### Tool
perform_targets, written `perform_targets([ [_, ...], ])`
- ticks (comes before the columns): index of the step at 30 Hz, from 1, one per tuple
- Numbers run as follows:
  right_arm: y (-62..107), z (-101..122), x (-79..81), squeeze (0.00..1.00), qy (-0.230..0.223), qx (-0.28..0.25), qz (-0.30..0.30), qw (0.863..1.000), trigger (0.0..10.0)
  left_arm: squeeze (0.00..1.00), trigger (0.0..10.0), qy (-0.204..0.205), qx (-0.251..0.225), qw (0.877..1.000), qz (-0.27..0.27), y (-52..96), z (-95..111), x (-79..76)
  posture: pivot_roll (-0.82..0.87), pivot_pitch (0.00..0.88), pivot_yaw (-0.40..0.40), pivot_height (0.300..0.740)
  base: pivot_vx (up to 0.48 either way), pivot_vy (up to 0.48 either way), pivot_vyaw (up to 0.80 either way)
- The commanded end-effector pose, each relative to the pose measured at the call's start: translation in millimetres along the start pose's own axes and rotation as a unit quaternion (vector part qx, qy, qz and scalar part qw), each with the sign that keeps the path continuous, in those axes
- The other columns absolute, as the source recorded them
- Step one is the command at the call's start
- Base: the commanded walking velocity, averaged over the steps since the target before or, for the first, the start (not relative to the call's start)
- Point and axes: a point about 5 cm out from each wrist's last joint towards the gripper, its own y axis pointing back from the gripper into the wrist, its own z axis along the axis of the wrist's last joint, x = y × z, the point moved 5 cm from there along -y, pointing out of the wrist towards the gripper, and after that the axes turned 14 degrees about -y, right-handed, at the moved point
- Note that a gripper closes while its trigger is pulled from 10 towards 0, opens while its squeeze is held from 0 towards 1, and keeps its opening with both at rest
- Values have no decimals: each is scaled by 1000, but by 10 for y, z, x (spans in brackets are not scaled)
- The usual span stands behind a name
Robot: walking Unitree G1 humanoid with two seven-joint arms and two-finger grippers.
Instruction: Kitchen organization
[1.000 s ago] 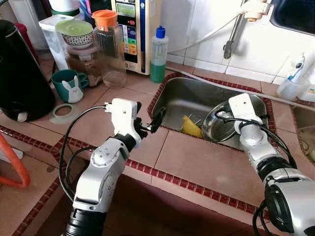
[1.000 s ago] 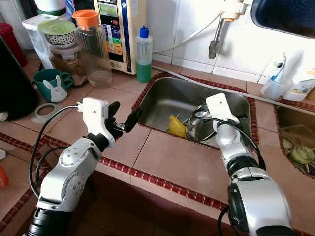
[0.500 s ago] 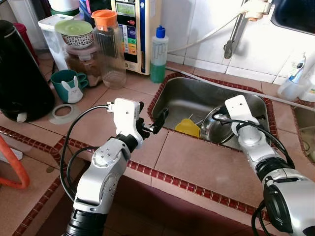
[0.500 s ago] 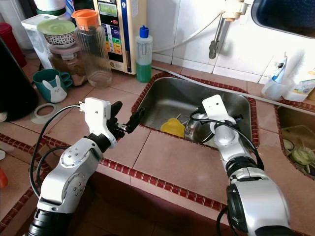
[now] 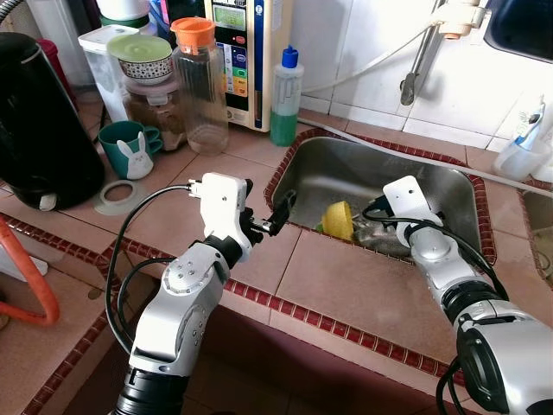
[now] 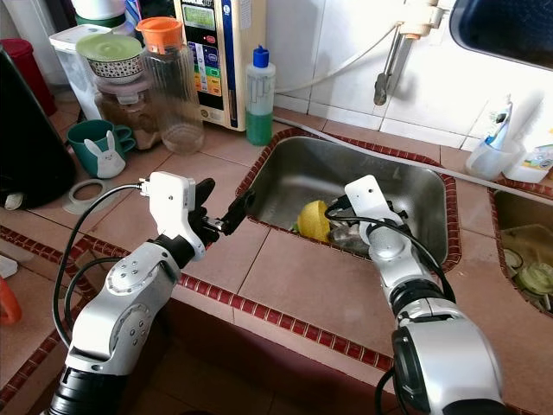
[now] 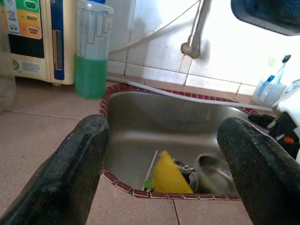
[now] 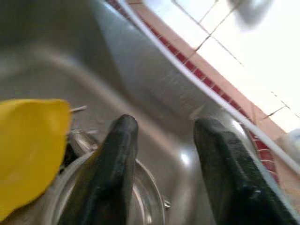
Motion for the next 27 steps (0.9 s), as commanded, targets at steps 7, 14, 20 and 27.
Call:
perform_targets([
  [7, -49, 320, -129, 1000, -49, -54, -17, 997, 10000, 0, 10000, -4, -4, 1000, -8, -43, 26, -51, 313, 0, -17, 740, 0, 0, 0],
  [14, -49, 595, -192, 1000, -156, -115, -15, 981, 10000, 0, 10000, -1, -5, 1000, -9, -65, 9, -77, 281, 0, -17, 740, 0, 0, 0],
  [20, -4, 646, -243, 1000, -219, -148, -16, 964, 10000, 0, 10000, -26, 2, 1000, -2, -110, -35, -86, 248, 0, -13, 740, 0, 0, 0],
  [27, 117, 519, -181, 1000, -243, -170, -8, 955, 10000, 0, 10000, -47, 9, 999, 21, -186, -93, -32, 204, 0, -6, 740, 0, 0, 0],
])
